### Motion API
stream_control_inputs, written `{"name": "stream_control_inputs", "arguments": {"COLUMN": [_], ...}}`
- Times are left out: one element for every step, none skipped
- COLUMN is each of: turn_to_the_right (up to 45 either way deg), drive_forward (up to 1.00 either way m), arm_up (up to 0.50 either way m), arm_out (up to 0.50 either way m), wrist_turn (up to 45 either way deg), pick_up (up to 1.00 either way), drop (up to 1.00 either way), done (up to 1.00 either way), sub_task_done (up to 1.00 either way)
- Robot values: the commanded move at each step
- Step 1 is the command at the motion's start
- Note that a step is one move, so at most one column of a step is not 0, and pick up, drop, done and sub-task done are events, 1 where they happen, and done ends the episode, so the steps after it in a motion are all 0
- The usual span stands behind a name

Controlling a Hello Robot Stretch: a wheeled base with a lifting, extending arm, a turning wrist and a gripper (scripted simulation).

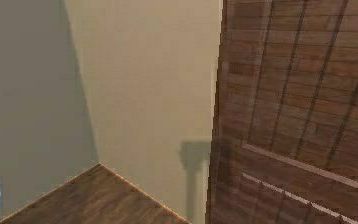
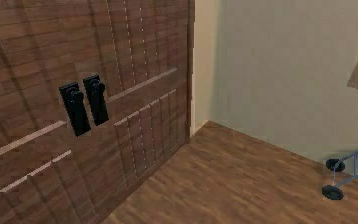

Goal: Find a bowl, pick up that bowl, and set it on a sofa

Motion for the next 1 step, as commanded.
{"name": "stream_control_inputs", "arguments": {"turn_to_the_right": [-12.0], "drive_forward": [0.0], "arm_up": [0.0], "arm_out": [0.0], "wrist_turn": [0.0], "pick_up": [0.0], "drop": [0.0], "done": [0.0], "sub_task_done": [0.0]}}
